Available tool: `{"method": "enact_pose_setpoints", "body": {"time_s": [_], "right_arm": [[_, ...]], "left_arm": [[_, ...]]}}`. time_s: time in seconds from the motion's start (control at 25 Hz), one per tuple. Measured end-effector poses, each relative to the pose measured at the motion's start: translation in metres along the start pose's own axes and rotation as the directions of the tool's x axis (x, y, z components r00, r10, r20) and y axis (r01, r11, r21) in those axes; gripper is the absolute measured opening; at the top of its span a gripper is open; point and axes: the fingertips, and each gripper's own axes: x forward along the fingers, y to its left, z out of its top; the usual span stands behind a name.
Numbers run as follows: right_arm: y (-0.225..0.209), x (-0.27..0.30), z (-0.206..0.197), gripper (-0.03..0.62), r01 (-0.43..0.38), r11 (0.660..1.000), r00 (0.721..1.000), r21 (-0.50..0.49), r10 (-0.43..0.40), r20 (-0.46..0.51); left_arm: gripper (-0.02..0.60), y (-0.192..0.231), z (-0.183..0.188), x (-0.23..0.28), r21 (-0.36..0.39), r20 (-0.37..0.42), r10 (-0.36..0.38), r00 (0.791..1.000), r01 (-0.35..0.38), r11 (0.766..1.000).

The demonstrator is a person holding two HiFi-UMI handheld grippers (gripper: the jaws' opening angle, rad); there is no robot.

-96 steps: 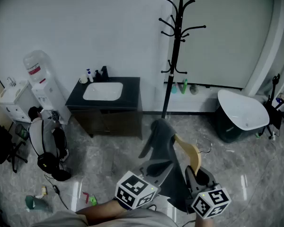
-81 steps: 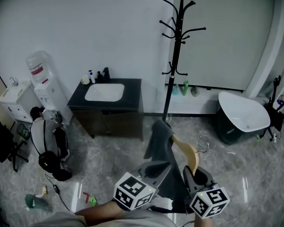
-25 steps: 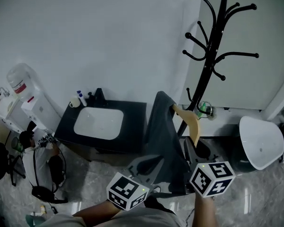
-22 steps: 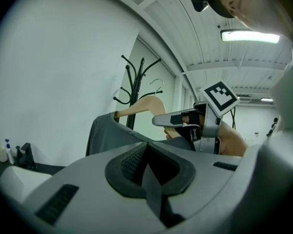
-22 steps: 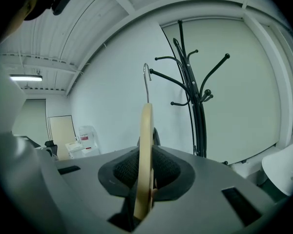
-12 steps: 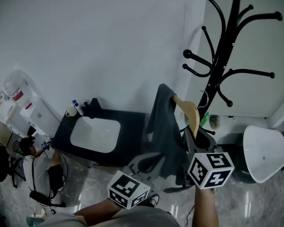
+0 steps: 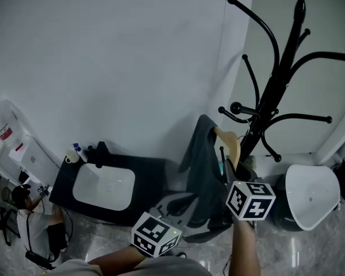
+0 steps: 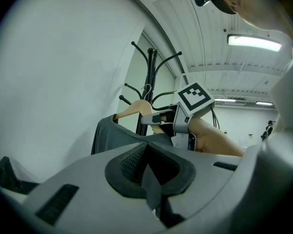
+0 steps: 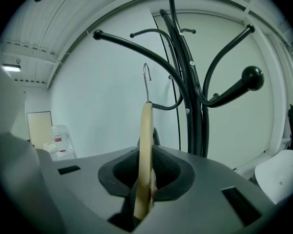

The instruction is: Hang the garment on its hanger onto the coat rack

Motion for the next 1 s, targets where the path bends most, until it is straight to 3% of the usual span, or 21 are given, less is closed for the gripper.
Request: {"method": "enact_pose_setpoints", "body": {"time_s": [0.32, 0.6, 0.8, 1.0], "right_arm": [[-0.028, 0.052, -0.015, 0.061, 0.095, 0.995, 0.993, 0.031, -0.093, -0.070], [-0.040, 0.076, -0.039, 0.062, 0.133, 0.990, 0.984, 0.047, -0.126, -0.127], [-0.046, 0.079, -0.046, 0.063, 0.136, 0.989, 0.984, 0.058, -0.128, -0.127], [-0.052, 0.076, -0.042, 0.063, 0.147, 0.989, 0.985, 0.003, -0.146, -0.093]], "left_arm": [[0.006, 0.039, 0.004, 0.015, -0.025, -0.010, -0.042, 0.999, 0.042, 0.999], [0.006, 0.053, 0.003, 0.025, -0.035, -0.022, -0.059, 0.998, 0.058, 0.998], [0.006, 0.053, -0.001, 0.029, -0.036, -0.034, -0.065, 0.997, 0.064, 0.997], [0.006, 0.046, -0.001, 0.034, -0.035, -0.040, -0.070, 0.997, 0.068, 0.997]]}}
